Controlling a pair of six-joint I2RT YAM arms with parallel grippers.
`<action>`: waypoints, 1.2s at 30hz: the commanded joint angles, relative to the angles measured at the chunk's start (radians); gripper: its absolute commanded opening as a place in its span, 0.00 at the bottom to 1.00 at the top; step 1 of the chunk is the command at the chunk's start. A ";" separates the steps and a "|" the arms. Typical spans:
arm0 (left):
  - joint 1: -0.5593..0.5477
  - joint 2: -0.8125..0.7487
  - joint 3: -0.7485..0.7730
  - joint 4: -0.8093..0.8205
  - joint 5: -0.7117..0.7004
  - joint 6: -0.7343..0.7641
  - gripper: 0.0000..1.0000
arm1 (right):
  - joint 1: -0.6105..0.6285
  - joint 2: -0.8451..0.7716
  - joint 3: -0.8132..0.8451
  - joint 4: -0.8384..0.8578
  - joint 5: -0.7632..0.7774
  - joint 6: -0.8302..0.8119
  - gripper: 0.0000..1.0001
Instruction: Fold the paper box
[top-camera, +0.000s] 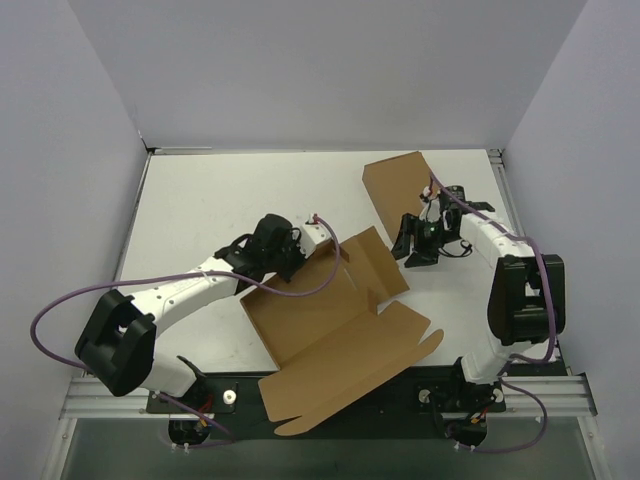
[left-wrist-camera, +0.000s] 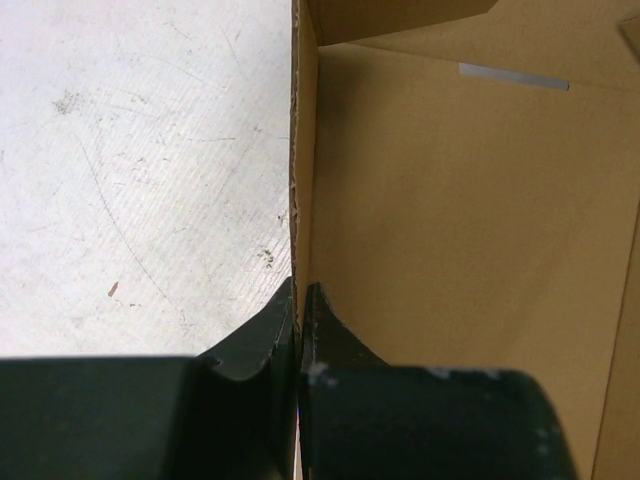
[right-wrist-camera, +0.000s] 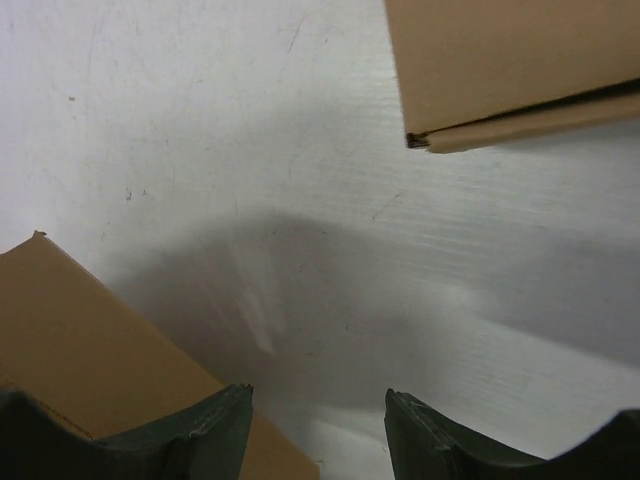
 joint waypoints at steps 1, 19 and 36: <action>-0.016 -0.015 -0.001 0.003 -0.014 0.000 0.00 | 0.048 0.039 -0.031 0.012 -0.172 -0.059 0.55; -0.040 0.005 -0.078 0.065 -0.071 -0.056 0.00 | 0.159 0.048 -0.035 -0.178 -0.401 -0.113 0.54; -0.047 0.046 -0.101 0.081 -0.028 -0.084 0.00 | 0.301 0.082 0.024 -0.206 -0.228 -0.102 0.57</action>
